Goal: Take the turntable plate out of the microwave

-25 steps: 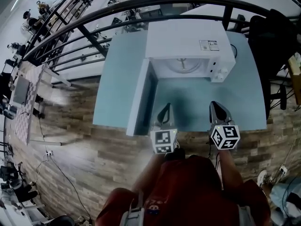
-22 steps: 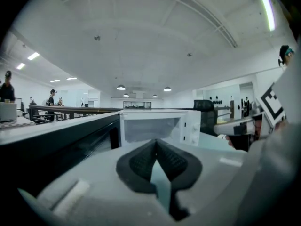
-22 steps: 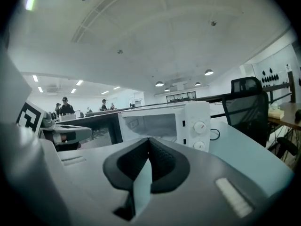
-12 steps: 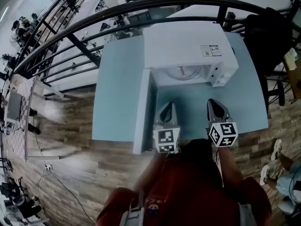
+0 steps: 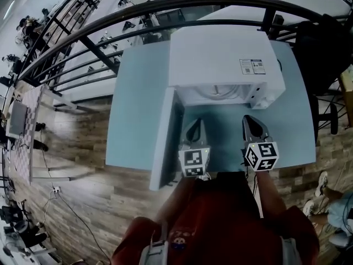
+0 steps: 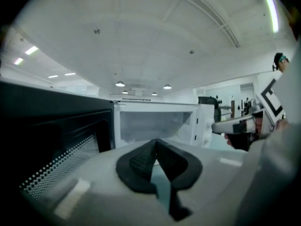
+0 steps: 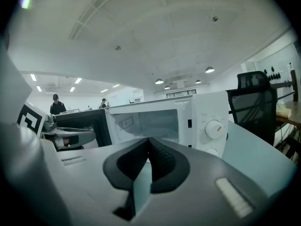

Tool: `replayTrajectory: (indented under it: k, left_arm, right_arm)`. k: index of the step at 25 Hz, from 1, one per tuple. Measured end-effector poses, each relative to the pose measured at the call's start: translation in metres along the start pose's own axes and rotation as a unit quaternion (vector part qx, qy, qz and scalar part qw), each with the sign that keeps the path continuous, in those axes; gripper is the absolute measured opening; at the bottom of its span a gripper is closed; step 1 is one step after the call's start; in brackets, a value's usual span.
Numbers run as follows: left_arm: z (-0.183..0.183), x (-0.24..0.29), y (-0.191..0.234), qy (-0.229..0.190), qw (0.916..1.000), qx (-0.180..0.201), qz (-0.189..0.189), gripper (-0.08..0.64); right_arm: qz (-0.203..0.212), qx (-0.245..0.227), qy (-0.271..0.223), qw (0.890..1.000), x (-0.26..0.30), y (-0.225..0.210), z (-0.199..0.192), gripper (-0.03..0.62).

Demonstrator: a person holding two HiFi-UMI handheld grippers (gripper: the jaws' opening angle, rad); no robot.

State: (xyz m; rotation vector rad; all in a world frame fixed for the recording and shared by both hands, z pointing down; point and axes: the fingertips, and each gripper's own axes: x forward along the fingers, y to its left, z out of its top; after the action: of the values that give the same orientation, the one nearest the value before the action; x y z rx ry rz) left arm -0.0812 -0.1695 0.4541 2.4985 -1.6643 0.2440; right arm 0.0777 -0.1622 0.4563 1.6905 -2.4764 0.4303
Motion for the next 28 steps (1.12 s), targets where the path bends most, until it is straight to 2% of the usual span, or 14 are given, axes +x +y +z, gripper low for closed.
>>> replayTrajectory:
  k: [6, 15, 21, 22, 23, 28]
  left_arm:
    - [-0.01, 0.026, -0.007, 0.031, 0.9995, 0.002, -0.006, 0.0]
    - [-0.039, 0.058, -0.009, 0.062, 0.9979, -0.018, 0.001, 0.002]
    - [-0.052, 0.076, -0.011, 0.08, 0.9909, -0.108, -0.007, 0.003]
    - [-0.054, 0.079, -0.012, 0.083, 0.9891, -0.121, -0.008, 0.01]
    - [-0.057, 0.083, -0.012, 0.086, 0.9874, -0.132, -0.008, 0.048]
    - [-0.066, 0.104, -0.016, 0.088, 0.9752, -0.202, -0.015, 0.071]
  right_arm:
    - [0.017, 0.009, 0.015, 1.0, 0.017, -0.013, -0.005, 0.0]
    - [0.023, 0.023, 0.033, 0.999, 0.026, -0.021, -0.023, 0.0]
    - [0.02, 0.034, 0.046, 0.998, 0.027, -0.034, -0.035, 0.0]
    - [0.02, 0.035, 0.047, 0.998, 0.028, -0.036, -0.035, 0.0]
    - [0.021, 0.035, 0.048, 0.998, 0.029, -0.038, -0.036, 0.0]
    - [0.03, 0.033, 0.054, 0.998, 0.04, -0.044, -0.037, 0.0]
